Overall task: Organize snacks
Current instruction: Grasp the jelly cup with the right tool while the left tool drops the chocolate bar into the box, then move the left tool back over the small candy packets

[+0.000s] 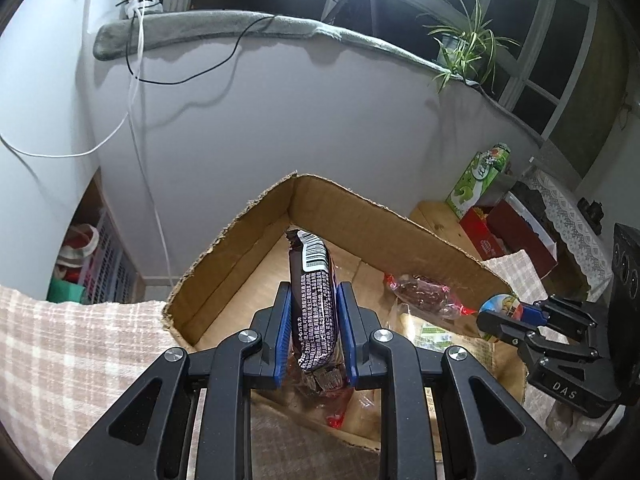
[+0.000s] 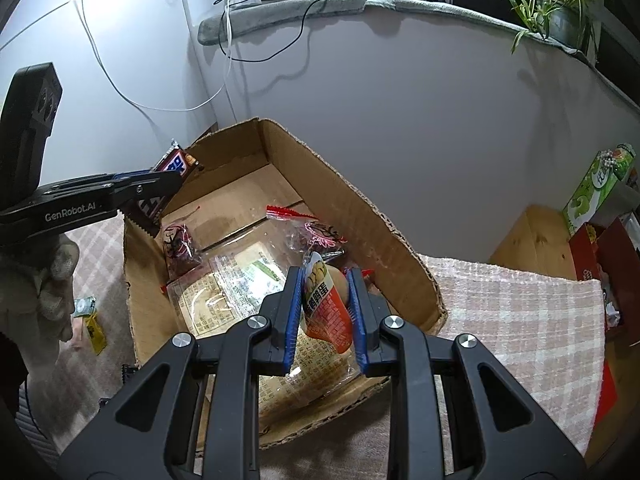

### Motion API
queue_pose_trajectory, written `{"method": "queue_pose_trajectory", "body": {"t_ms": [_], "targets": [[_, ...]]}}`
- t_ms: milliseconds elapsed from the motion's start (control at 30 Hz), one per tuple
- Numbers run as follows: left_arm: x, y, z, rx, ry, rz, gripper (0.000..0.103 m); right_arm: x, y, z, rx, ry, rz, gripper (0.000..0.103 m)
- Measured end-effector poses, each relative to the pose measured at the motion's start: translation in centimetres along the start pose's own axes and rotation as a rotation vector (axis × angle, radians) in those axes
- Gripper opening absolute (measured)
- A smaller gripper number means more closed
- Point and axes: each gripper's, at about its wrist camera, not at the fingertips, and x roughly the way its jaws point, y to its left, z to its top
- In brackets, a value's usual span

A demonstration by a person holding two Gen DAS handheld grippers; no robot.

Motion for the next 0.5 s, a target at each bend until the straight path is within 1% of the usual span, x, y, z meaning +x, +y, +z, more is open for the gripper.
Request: {"method": "queue_pose_trajectory", "body": {"t_ms": [100, 133, 167, 200, 233, 267, 333, 500], "targets": [[0.3, -0.2, 0.0, 0.008, 0.006, 0.009, 0.022, 0.2, 0.1, 0.0, -0.003, 0.004, 0.002, 0.023], [0.2, -0.3, 0.0, 0.013, 0.004, 0.010, 0.029, 0.1, 0.0, -0.1, -0.003, 0.002, 0.002, 0.024], [0.2, -0.3, 0.1, 0.014, 0.002, 0.014, 0.035, 0.1, 0.1, -0.1, -0.003, 0.004, 0.000, 0.028], [0.0, -0.3, 0.1, 0.011, -0.002, 0.020, 0.051, 0.0, 0.1, -0.1, -0.004, 0.001, -0.002, 0.033], [-0.1, -0.3, 0.1, 0.010, -0.010, 0.019, 0.056, -0.1, 0.1, -0.1, -0.004, -0.003, -0.005, 0.049], [-0.3, -0.3, 0.1, 0.010, -0.014, 0.019, 0.056, -0.3, 0.1, -0.1, -0.004, -0.011, -0.010, 0.065], [-0.4, -0.3, 0.2, 0.012, -0.015, 0.019, 0.056, -0.8, 0.2, -0.1, -0.008, -0.031, -0.013, 0.074], [-0.7, -0.2, 0.3, 0.009, -0.019, 0.024, 0.056, -1.4, 0.7, 0.0, -0.017, -0.045, -0.013, 0.075]]}}
